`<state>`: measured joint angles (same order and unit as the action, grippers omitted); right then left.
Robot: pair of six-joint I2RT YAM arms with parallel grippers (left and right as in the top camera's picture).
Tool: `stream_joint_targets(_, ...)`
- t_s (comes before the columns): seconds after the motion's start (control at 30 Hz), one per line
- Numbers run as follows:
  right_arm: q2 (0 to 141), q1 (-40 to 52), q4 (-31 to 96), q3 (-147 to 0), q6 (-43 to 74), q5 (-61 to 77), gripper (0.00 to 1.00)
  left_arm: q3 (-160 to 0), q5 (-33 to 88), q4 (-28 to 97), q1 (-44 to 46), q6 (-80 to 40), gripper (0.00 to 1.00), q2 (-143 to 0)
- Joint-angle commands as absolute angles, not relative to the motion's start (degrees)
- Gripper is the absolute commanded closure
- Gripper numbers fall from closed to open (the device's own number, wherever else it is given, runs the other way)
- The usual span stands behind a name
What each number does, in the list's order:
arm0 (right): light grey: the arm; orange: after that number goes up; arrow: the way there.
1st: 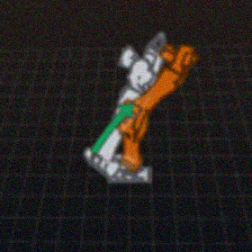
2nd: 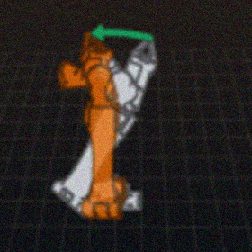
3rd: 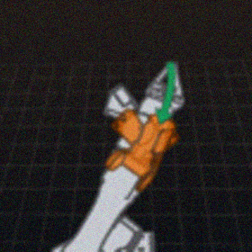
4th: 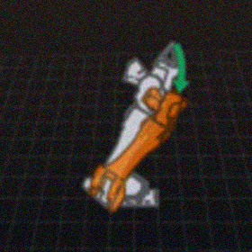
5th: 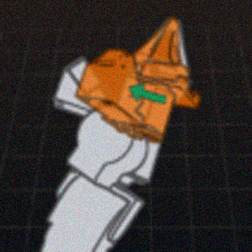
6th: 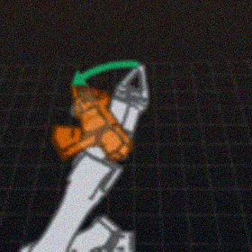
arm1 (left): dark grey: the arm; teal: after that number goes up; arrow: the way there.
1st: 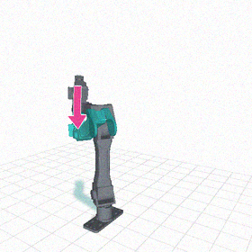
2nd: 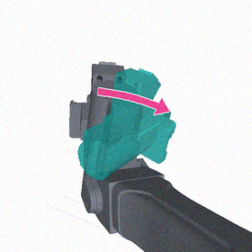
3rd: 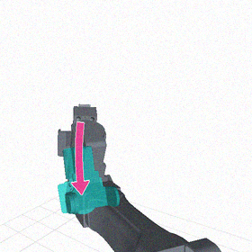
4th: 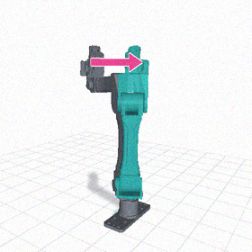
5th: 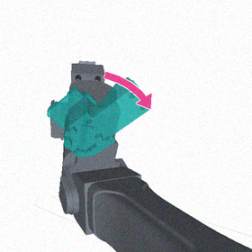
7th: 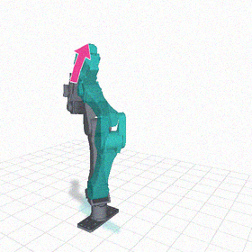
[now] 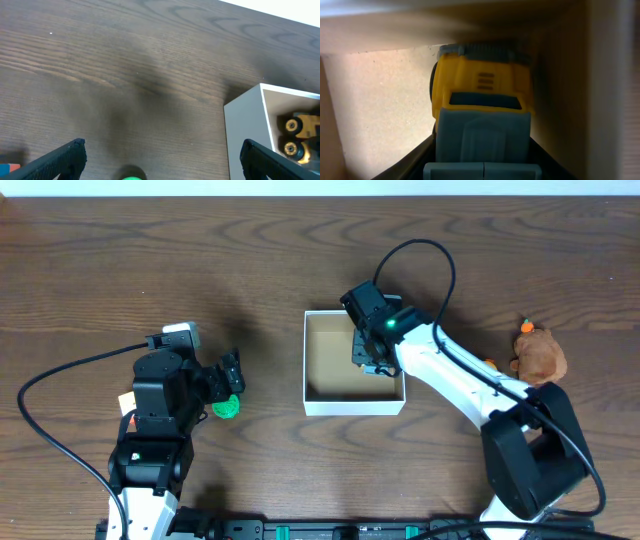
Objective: Pack container
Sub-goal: 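Carry the truck into the white box and release it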
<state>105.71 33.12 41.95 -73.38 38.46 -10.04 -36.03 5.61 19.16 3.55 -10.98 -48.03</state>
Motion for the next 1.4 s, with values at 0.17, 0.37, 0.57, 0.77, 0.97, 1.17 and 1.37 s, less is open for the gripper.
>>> stream_joint_targets(0.17, 105.12, 33.06, 40.05, -74.15, 32.86, -9.39, 0.67, -37.26, 5.39, 19.25, 3.57, -11.70, 0.02, -48.23)
stream_joint_targets(0.37, 105.12, 33.06, 40.03, -74.15, 32.49, -9.41, 0.52, -37.26, 5.39, 19.25, 3.57, -11.70, 0.02, -48.23)
stream_joint_targets(0.57, 105.12, 33.06, 40.05, -74.15, 32.49, -9.43, 0.43, -37.26, 5.39, 19.25, 3.57, -11.70, 0.02, -48.23)
stream_joint_targets(0.77, 105.10, 33.19, 40.10, -74.15, 32.49, -9.69, 0.40, -37.26, 5.39, 19.25, 3.57, -11.70, 0.02, -48.23)
stream_joint_targets(0.97, 102.87, 33.89, 40.05, -74.72, 30.70, -11.14, 0.41, -37.26, 5.39, 19.25, 3.57, -11.70, 0.02, -48.23)
stream_joint_targets(1.17, 95.48, 33.21, 41.69, -78.61, 24.47, -13.30, 0.27, -37.26, 5.39, 19.25, 3.57, -11.70, 0.02, -48.23)
stream_joint_targets(1.37, 86.83, 23.68, 45.28, -81.82, 14.76, -16.53, 0.14, -37.26, 5.39, 19.25, 3.57, -11.70, 0.02, -48.23)
